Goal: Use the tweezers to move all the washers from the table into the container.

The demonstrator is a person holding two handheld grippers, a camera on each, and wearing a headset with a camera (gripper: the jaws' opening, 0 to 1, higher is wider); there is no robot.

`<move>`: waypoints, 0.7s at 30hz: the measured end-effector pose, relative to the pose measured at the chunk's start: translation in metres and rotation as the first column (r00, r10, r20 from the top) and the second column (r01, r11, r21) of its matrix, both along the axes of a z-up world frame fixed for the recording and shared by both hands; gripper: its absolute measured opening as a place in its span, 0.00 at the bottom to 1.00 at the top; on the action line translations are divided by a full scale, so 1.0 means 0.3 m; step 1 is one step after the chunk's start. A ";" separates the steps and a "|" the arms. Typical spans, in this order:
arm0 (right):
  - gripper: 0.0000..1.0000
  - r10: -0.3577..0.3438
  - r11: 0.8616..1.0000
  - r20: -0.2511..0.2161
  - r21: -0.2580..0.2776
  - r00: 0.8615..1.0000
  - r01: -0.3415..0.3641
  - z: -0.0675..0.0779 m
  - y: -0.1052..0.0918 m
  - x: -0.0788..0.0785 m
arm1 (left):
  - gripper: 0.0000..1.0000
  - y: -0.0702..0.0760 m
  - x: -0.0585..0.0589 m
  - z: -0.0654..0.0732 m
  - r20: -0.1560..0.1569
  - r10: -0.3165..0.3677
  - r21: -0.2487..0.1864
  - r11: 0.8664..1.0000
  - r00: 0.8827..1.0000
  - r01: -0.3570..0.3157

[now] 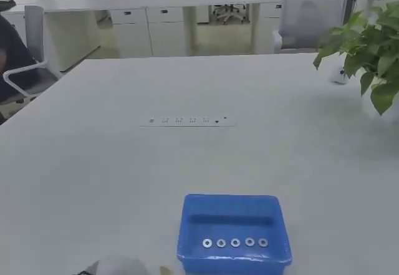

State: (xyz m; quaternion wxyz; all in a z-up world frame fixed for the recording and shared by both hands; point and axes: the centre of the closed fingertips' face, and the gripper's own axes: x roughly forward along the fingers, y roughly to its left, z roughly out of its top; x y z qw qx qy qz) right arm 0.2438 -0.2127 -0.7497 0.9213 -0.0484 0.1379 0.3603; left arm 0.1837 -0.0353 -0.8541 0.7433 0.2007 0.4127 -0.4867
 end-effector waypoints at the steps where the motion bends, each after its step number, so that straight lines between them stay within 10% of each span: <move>1: 0.86 0.001 1.000 -0.001 0.001 1.000 -0.001 0.000 0.000 0.000 | 0.26 0.002 0.006 0.010 0.006 0.032 -0.021 0.999 0.999 -0.031; 8: 0.86 0.008 1.000 -0.004 -0.007 1.000 -0.008 -0.008 0.003 -0.002 | 0.39 0.052 0.051 0.089 0.104 0.204 -0.131 0.973 0.973 -0.190; 19: 0.90 -0.005 1.000 0.000 0.000 1.000 0.005 -0.004 0.004 0.004 | 0.63 0.094 0.122 0.289 0.236 0.462 -0.414 0.844 0.855 -0.341; 21: 0.90 -0.006 1.000 0.004 -0.001 1.000 0.006 -0.001 0.005 0.004 | 0.72 0.102 0.128 0.306 0.272 0.473 -0.423 0.841 0.838 -0.338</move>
